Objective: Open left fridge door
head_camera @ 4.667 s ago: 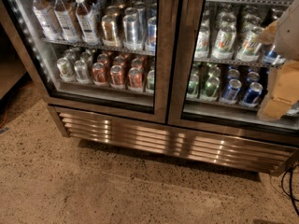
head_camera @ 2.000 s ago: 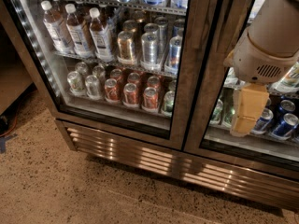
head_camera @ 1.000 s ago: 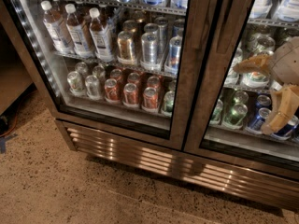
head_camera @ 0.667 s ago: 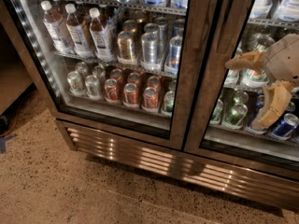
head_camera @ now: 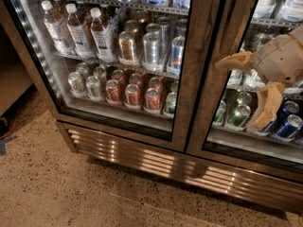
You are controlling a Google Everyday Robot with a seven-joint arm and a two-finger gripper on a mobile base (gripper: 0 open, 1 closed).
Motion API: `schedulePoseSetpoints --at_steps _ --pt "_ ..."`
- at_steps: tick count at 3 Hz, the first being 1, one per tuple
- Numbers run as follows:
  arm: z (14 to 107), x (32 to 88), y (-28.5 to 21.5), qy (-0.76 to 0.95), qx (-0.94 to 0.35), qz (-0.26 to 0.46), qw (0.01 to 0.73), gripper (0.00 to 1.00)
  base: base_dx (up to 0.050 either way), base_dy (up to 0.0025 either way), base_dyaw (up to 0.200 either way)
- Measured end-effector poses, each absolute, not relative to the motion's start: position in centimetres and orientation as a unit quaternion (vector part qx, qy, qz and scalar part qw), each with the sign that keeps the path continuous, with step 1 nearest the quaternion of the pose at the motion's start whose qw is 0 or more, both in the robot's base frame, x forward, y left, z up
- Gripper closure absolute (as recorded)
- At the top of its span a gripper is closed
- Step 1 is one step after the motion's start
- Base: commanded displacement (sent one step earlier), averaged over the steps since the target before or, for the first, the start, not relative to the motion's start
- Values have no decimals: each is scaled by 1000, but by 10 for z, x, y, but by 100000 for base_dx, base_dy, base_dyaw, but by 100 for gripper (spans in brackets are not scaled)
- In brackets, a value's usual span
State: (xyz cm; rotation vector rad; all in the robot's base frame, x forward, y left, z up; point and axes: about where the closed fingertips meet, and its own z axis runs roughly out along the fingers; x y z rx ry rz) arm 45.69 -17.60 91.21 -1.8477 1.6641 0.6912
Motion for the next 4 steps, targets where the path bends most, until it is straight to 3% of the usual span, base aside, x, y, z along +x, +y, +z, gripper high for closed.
schedulePoseSetpoints --at_steps 2,4 --pt "918 430 -105 555 -751 252 254 0 0 0 0" --pt "918 434 -104 553 -748 257 262 0 0 0 0"
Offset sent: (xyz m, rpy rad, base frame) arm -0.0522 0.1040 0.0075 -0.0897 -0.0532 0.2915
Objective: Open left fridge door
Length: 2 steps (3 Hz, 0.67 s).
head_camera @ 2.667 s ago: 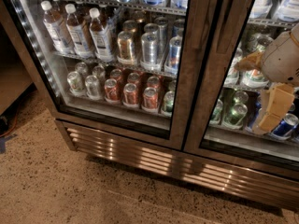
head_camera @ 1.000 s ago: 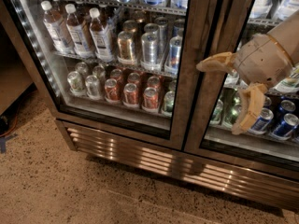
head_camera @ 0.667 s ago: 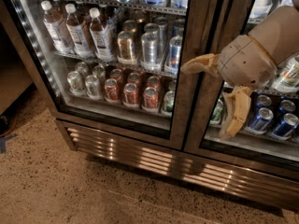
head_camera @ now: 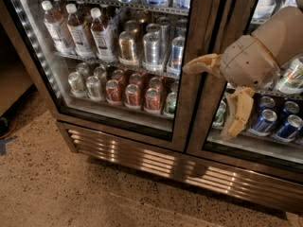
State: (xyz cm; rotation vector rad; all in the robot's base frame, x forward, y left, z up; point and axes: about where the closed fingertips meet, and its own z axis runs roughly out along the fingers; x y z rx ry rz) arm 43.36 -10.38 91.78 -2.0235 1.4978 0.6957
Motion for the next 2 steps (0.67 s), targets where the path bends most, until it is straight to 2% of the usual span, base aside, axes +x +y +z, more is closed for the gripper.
schedulePoseSetpoints --at_steps 2 --pt "920 436 -114 579 -679 280 354 0 0 0 0"
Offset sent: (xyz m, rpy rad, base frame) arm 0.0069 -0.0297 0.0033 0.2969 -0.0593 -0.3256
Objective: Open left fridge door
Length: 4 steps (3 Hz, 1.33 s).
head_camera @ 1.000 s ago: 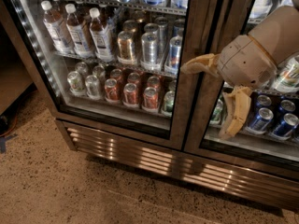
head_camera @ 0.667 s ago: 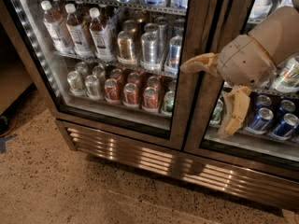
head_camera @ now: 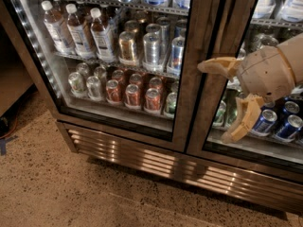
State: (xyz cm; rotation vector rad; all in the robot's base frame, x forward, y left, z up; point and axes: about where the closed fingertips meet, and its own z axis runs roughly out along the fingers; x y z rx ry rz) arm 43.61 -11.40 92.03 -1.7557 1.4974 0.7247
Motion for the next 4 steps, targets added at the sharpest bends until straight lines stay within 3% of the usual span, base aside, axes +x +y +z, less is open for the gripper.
schedulePoseSetpoints --at_steps 1,2,3,4 --pt "922 441 -117 622 -645 229 380 0 0 0 0" --pt "922 441 -117 622 -645 229 380 0 0 0 0" --pt "923 441 -114 597 -641 271 399 0 0 0 0" --pt "922 440 -116 533 -611 373 451 0 0 0 0"
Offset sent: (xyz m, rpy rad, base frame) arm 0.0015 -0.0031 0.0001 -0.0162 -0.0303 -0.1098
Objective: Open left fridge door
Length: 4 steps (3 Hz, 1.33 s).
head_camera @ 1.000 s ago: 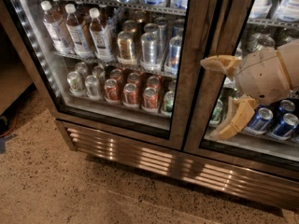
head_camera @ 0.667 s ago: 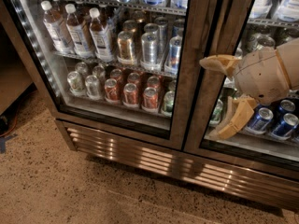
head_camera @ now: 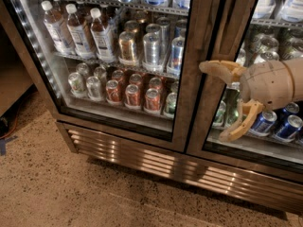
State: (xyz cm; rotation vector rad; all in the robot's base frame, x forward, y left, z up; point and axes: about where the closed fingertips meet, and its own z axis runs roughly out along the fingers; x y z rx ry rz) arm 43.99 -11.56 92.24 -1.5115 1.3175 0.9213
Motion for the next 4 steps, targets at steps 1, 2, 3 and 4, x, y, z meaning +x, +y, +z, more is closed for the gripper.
schedulePoseSetpoints --at_steps 1,2,3,4 --pt "920 444 -113 526 -595 397 459 0 0 0 0" --pt "920 444 -113 526 -595 397 459 0 0 0 0" --pt "922 445 -117 531 -570 394 488 0 0 0 0" --pt "923 445 -122 544 -543 374 519 0 0 0 0"
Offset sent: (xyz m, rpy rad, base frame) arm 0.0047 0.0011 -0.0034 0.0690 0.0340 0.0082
